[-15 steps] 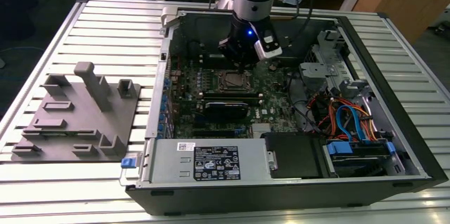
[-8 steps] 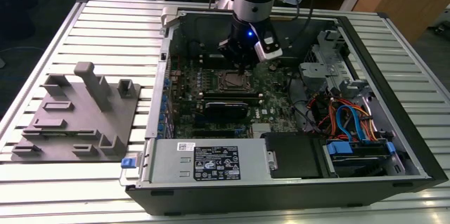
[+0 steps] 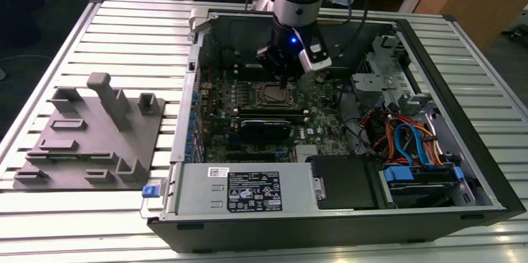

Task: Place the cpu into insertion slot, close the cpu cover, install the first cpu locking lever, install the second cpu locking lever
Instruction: 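Install the second cpu locking lever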

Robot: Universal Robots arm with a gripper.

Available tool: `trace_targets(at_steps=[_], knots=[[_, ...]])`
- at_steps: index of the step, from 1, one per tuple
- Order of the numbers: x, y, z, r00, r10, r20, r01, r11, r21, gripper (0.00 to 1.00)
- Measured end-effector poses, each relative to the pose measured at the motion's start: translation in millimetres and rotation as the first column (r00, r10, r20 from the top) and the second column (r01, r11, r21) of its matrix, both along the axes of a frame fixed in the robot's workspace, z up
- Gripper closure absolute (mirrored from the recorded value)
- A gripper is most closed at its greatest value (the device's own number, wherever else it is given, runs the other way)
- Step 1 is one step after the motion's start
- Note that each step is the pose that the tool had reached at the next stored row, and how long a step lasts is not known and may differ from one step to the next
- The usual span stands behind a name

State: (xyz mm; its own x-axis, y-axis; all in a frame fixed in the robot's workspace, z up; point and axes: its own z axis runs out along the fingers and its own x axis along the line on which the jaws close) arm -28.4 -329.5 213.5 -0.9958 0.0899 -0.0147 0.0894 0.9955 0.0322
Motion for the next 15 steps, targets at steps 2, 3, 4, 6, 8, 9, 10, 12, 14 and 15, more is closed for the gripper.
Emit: trace_targets(at_steps=[2, 3, 4, 6, 8, 9, 10, 12, 14, 15], knots=[[0.0, -0.8, 0.0, 1.0, 0.0, 0.0, 0.0, 1.0, 0.0001, 0.9], [0.0, -1.2, 0.0, 1.0, 0.0, 0.0, 0.0, 1.0, 0.0001, 0.9], [0.0, -1.5, 0.0, 1.0, 0.0, 0.0, 0.0, 1.0, 0.0001, 0.9], [0.0, -1.9, -0.1, 1.0, 0.0, 0.0001, 0.0, 1.0, 0.0001, 0.9], [0.0, -2.3, 0.0, 1.0, 0.0, 0.0, 0.0, 1.0, 0.0, 0.9], [0.0, -2.3, 0.0, 1.0, 0.0, 0.0, 0.0, 1.0, 0.0001, 0.9], [0.0, -2.3, 0.0, 1.0, 0.0, 0.0, 0.0, 1.0, 0.0001, 0.9], [0.0, -2.4, 0.0, 1.0, 0.0, 0.0, 0.0, 1.0, 0.0001, 0.9], [0.0, -2.4, 0.0, 1.0, 0.0, 0.0, 0.0, 1.0, 0.0, 0.9], [0.0, -2.4, 0.0, 1.0, 0.0, 0.0, 0.0, 1.0, 0.0001, 0.9]])
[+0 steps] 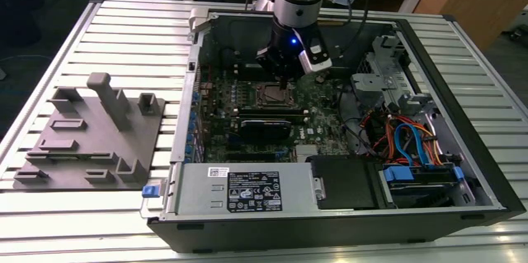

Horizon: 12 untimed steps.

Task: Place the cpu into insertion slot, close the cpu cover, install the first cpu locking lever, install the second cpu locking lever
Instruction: 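Install the second cpu locking lever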

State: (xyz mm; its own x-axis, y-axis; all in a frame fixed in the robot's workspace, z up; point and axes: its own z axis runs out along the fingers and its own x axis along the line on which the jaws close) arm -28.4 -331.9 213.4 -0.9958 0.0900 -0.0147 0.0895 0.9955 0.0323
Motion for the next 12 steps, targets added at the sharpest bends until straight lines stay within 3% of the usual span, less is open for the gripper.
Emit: trace_targets(at_steps=[6, 12], knots=[[0.0, -0.1, 1.1, 1.0, 0.0, -0.0001, 0.0, 1.0, -0.0005, 0.9], [0.0, 0.0, 8.6, 1.0, 0.0, 0.0, 0.0, 1.0, -0.0003, 0.9]])
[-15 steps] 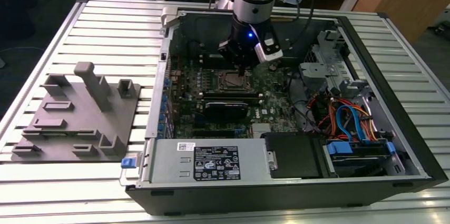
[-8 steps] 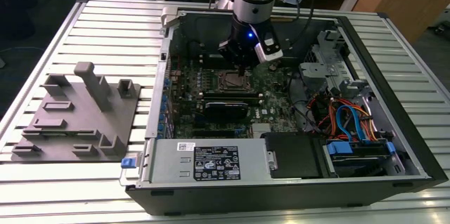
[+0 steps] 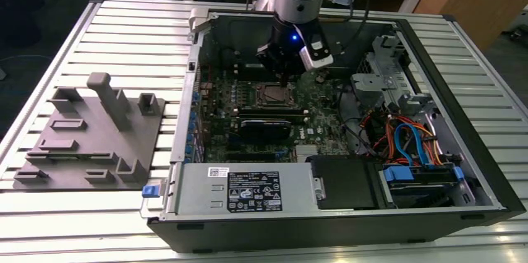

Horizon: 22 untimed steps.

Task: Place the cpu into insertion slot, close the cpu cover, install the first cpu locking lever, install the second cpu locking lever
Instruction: 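Install the second cpu locking lever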

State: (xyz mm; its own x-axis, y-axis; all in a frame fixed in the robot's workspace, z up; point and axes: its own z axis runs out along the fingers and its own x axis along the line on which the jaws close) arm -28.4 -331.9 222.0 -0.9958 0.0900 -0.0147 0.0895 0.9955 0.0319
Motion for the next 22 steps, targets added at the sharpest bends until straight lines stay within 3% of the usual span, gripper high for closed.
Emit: trace_targets(at_steps=[6, 11, 22], knots=[[0.0, 0.0, 7.5, 1.0, 0.0, 0.0, 0.0, 1.0, 0.0, 0.9], [0.0, -0.2, 7.7, 1.0, 0.0, 0.0001, 0.0, 1.0, 0.0002, 0.9], [0.0, -6.4, 7.7, 1.0, 0.0, 0.0001, 0.0, 1.0, 0.0001, 0.9]])
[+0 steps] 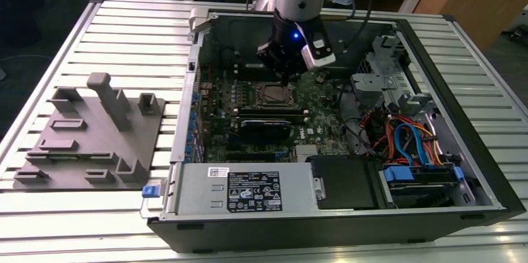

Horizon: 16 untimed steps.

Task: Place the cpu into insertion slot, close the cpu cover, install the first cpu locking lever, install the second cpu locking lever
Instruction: 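Install the second cpu locking lever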

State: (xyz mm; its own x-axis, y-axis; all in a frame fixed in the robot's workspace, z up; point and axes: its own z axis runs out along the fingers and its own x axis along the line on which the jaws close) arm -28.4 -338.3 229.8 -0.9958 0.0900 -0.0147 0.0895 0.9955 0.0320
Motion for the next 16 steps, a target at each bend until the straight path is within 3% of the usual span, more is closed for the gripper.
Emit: trace_targets(at_steps=[7, 16], knots=[[0.0, -3.1, 0.0, 1.0, 0.0, 0.0, 0.0, 1.0, 0.0, 0.9], [0.0, -3.7, 0.1, 1.0, 0.0, -0.0001, 0.0, 1.0, -0.0001, 0.9]])
